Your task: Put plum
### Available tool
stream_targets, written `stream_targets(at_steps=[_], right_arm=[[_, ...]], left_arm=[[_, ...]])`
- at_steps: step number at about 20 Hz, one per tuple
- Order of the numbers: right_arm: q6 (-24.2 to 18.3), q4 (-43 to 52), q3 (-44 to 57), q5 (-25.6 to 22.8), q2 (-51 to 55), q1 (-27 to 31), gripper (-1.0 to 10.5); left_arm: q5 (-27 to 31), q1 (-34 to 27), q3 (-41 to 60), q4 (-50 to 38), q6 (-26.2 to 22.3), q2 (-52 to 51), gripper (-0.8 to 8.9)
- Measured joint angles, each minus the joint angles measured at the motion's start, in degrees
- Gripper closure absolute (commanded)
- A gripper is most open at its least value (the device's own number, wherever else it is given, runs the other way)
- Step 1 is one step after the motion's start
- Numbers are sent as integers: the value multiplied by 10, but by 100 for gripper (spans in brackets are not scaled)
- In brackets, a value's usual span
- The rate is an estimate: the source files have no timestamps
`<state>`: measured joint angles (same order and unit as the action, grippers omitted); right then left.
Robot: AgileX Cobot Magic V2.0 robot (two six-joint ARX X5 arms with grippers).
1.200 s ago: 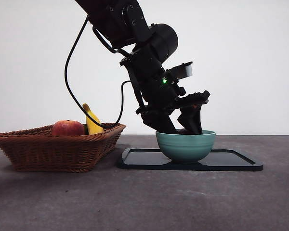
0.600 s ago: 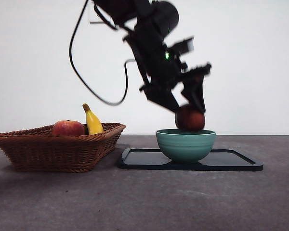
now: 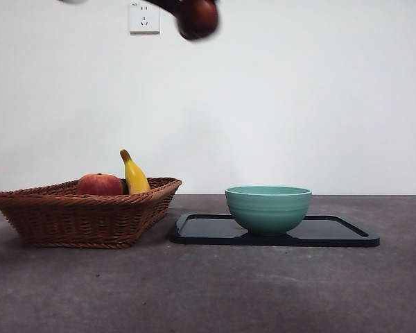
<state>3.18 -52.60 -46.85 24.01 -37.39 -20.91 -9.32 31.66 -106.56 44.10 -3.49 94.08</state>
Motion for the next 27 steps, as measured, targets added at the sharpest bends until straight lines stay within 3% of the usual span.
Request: stream_targets(at_steps=[6,11,22,27], right_arm=[[0,0,0,0,0,0,750],[0,0,0,0,0,0,750],[0,0,0,0,0,0,750],[0,0,0,0,0,0,750]], left_arm=[[0,-46,1,110,6,-117,573],[0,-76,121,97,11,-188,573],[5,-129,484,-221,12,-209,574],[5,-150,528,-287,-4,-159,573]])
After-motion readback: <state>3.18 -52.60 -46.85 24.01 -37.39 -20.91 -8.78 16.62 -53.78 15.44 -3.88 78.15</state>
